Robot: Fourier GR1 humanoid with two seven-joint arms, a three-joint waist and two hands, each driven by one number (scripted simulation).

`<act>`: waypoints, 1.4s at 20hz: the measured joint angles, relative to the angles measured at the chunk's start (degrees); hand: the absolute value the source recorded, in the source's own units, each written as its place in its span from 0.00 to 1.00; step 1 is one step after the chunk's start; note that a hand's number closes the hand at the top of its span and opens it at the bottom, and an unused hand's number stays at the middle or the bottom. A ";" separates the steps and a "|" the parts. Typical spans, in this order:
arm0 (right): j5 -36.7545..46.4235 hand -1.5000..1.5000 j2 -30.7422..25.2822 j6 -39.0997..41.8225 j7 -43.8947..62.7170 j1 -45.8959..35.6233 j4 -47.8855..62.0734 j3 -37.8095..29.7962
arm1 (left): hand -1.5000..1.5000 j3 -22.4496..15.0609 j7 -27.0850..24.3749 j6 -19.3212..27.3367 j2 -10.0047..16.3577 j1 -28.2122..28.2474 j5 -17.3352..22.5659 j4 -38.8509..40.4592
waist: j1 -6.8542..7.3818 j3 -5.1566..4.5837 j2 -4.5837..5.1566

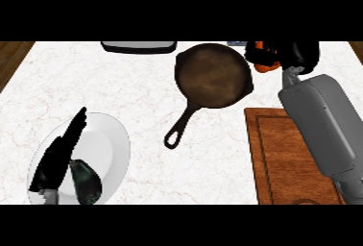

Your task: Pick the squash from the cutting board and place it in the pan

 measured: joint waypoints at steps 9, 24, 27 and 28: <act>-1.75 1.00 8.43 -7.16 -8.28 -11.96 26.56 -5.41 | 0.50 -0.93 -0.45 -0.29 -0.76 -0.43 -0.78 -0.52 | 1.62 0.01 0.69; -14.02 0.00 15.08 -9.83 -17.35 -16.04 44.81 -19.75 | 0.50 -1.24 -0.49 -1.48 -0.81 -2.92 -0.69 0.16 | 3.61 0.05 1.71; -16.29 0.00 15.58 -13.60 -22.30 -15.89 44.52 -22.56 | 0.50 -0.78 -0.51 -1.47 -0.65 -3.26 -0.68 0.83 | 3.36 0.07 1.71; -16.82 0.00 15.90 -15.64 -23.64 -15.90 44.37 -23.39 | 0.50 -0.70 -0.61 -1.76 -0.52 -3.39 -0.47 0.86 | 3.52 0.09 1.82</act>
